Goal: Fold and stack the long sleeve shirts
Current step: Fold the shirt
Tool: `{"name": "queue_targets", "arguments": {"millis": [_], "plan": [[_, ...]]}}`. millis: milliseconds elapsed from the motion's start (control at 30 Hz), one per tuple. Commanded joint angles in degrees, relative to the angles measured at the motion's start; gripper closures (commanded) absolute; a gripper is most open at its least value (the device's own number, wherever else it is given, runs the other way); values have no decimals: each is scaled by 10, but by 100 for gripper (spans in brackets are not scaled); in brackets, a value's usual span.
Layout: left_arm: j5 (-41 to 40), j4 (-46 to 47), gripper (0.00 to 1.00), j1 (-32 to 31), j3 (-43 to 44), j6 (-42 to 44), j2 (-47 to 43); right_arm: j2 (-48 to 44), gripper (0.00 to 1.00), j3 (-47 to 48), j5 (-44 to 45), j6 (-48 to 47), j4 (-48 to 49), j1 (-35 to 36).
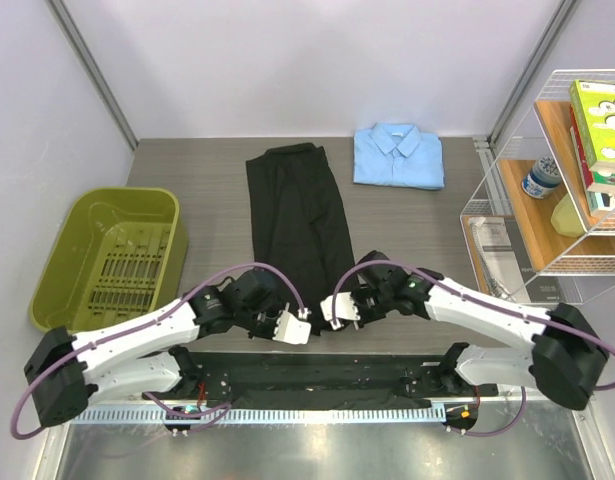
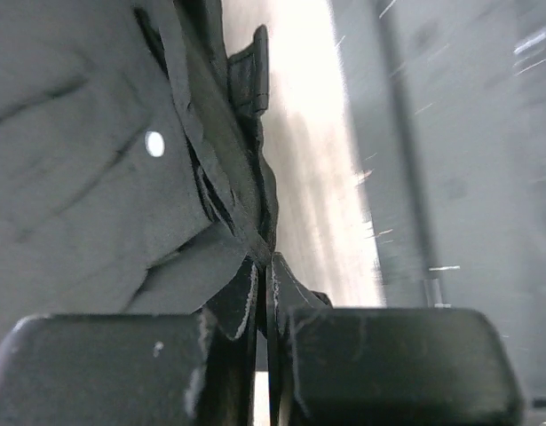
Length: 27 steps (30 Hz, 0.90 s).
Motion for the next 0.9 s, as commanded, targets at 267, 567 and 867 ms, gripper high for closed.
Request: {"name": "queue_targets", "arguments": {"millis": [267,567,867], "plan": [[47,-124,100,1,61,-83,-40,-16,99,72,-22,58,-92,-11],[58,-141,100,79,120,-46,-1,38,99,172,-56,30,-116,-73],[104,-151,100,240,277,44,169,198,99,334,-83,-32,-129,-159]]}}
